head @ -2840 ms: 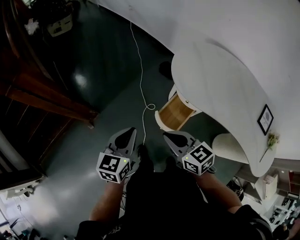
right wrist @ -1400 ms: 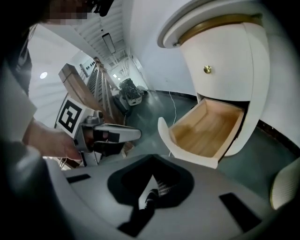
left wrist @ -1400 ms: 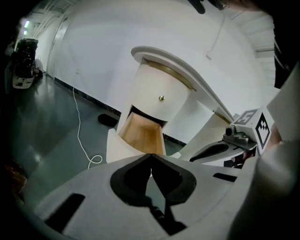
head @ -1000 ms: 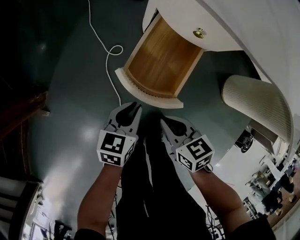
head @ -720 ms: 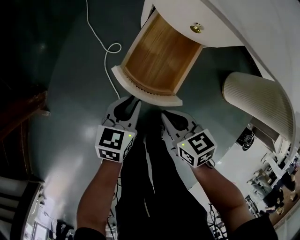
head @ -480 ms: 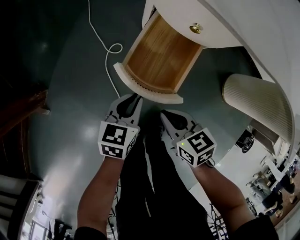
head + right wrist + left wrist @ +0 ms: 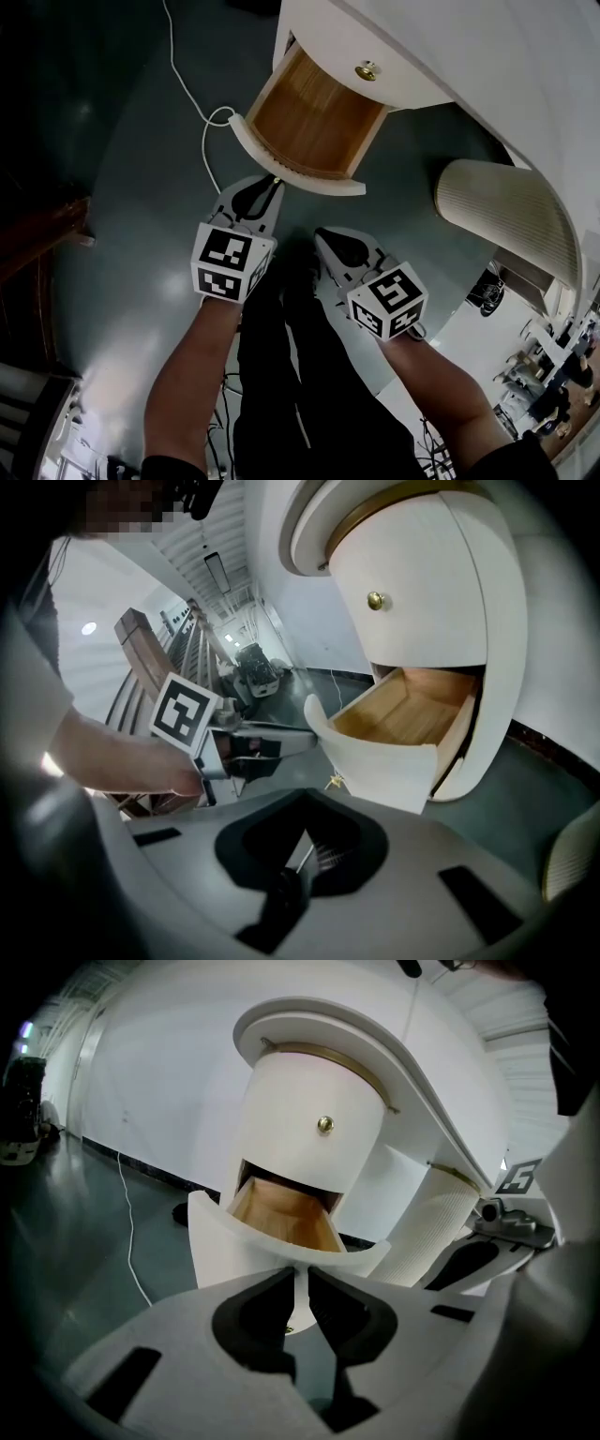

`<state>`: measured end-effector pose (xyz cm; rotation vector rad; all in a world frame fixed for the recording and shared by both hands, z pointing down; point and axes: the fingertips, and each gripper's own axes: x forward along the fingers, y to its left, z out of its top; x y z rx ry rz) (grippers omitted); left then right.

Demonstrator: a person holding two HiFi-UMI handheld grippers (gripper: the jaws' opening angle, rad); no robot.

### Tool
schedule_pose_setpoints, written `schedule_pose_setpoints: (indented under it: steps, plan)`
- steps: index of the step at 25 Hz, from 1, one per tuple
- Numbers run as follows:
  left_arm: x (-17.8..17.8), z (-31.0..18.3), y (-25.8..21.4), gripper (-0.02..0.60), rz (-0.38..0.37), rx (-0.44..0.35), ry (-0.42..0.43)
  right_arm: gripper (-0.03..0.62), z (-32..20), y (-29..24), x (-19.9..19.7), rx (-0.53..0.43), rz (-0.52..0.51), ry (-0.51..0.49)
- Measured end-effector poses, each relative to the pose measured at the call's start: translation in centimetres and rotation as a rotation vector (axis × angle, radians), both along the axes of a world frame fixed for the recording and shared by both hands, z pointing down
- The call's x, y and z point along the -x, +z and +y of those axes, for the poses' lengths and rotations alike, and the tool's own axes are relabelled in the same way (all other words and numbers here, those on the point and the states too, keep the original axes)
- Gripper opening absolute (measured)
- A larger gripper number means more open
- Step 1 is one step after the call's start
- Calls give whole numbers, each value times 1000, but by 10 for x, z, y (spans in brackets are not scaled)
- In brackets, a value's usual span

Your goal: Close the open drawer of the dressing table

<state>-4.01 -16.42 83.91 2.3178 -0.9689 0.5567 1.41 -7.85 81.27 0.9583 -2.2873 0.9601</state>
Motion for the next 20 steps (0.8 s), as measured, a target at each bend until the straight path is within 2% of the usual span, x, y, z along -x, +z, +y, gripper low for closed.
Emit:
schedule_pose_setpoints:
  steps: [12, 17, 20]
  plan:
    - [-40, -60, -2, 54, -27, -30, 41, 6, -11, -9, -57, -29, 26, 80]
    - [-55, -88, -1, 54, 4, -20, 16, 6, -16, -9, -73, -37, 37, 102]
    - [-63, -97, -5, 54, 2, -34, 31, 6, -22, -13, -78, -53, 36, 112]
